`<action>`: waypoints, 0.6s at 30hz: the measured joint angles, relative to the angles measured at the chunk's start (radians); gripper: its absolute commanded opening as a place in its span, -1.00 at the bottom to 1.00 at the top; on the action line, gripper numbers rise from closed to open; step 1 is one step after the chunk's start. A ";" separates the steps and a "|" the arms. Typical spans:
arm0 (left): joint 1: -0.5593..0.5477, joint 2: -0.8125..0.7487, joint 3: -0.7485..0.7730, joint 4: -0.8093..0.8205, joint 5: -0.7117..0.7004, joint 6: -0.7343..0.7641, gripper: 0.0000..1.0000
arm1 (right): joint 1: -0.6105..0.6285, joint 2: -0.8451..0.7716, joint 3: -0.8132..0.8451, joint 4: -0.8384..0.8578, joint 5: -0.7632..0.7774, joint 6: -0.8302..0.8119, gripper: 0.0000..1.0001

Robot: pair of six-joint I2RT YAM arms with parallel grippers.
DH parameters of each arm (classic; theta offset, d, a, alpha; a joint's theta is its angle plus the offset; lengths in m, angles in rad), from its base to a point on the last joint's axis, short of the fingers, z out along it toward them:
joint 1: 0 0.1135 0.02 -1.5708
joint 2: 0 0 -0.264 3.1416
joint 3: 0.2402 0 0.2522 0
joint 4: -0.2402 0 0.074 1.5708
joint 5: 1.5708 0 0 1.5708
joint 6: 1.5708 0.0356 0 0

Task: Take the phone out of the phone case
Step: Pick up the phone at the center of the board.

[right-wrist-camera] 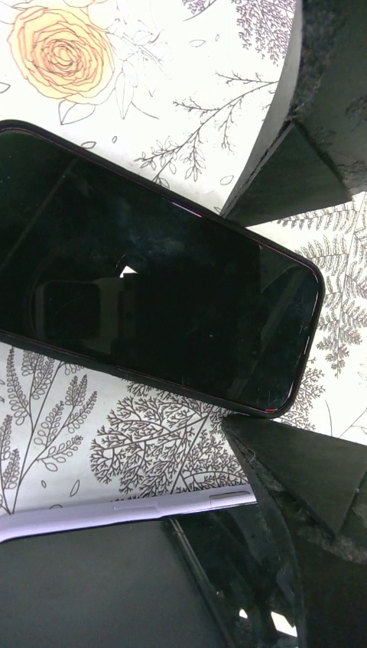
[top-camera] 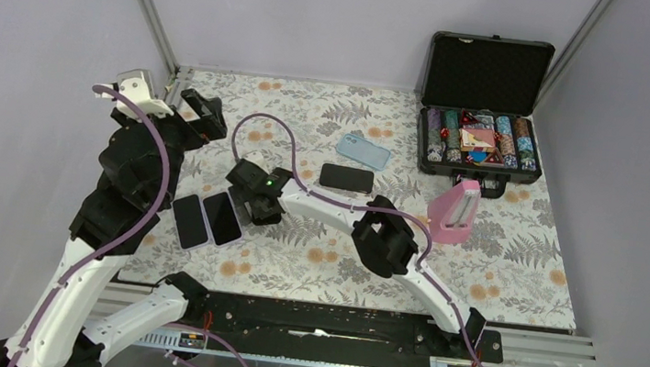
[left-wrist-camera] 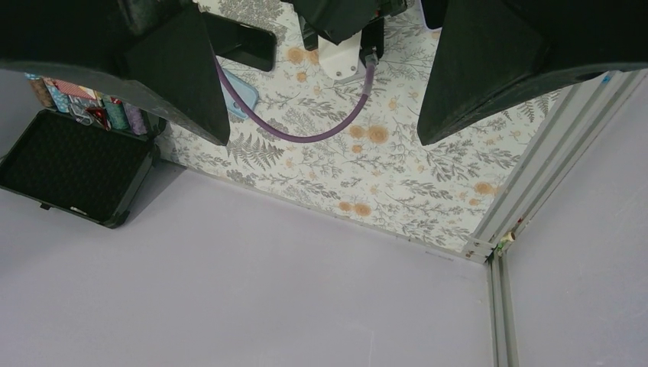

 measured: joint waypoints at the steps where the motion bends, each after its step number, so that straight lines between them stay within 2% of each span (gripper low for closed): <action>1: 0.001 0.002 0.000 0.000 0.001 0.000 0.97 | -0.001 0.007 0.013 -0.011 -0.002 0.013 1.00; 4: 0.003 0.012 0.000 -0.001 0.002 0.000 0.98 | -0.002 0.013 0.024 -0.030 0.000 0.042 0.89; 5: 0.003 0.015 0.000 -0.001 0.002 0.000 0.97 | -0.002 0.013 0.024 -0.034 0.003 0.049 0.65; 6: 0.003 0.018 0.000 -0.002 0.002 0.000 0.97 | -0.003 0.013 0.023 -0.038 0.007 0.056 0.51; 8: 0.003 0.022 0.000 -0.002 0.003 0.000 0.97 | -0.005 0.012 0.020 -0.044 0.013 0.071 0.27; 10: 0.003 0.029 0.000 -0.002 0.003 -0.003 0.97 | -0.010 0.000 -0.001 -0.034 0.013 0.091 0.12; 13: 0.004 0.039 0.000 -0.010 0.006 -0.011 0.97 | -0.017 -0.047 -0.089 0.034 0.010 0.112 0.03; 18: 0.034 0.080 0.000 -0.048 0.014 -0.048 0.98 | -0.041 -0.224 -0.404 0.211 0.000 0.108 0.01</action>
